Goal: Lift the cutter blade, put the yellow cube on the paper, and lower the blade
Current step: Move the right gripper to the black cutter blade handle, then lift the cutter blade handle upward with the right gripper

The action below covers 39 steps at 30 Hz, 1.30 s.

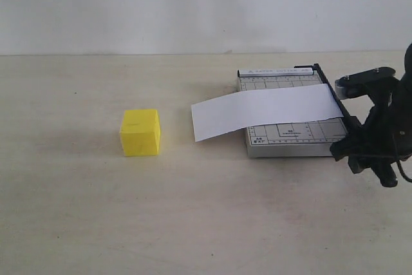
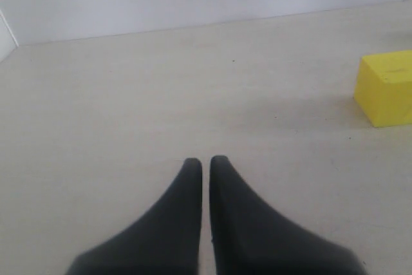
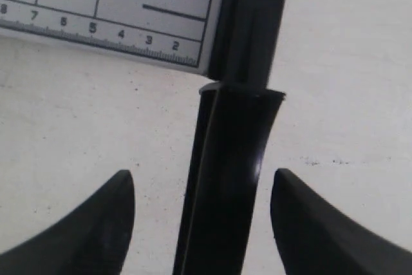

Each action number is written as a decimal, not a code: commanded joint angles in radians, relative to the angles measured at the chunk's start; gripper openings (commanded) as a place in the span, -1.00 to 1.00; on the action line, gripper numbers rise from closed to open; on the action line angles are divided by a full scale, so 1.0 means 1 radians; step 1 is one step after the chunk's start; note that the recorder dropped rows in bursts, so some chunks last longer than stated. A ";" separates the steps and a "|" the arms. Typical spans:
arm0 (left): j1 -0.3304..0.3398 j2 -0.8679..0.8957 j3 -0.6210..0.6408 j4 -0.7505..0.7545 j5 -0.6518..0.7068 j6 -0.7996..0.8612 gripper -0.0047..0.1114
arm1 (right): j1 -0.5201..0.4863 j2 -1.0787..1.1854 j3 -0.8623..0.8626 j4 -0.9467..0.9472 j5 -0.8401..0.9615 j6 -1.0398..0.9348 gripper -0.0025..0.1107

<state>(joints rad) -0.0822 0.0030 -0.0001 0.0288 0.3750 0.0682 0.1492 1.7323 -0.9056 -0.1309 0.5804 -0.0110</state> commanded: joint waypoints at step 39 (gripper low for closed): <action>0.004 -0.003 0.000 -0.003 -0.011 -0.008 -0.84 | 0.001 -0.274 -0.003 -0.059 -0.149 0.011 -0.79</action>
<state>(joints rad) -0.0822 0.0030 -0.0001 0.0288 0.3750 0.0682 0.1492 1.4918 -0.8956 -0.1574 0.5276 0.0326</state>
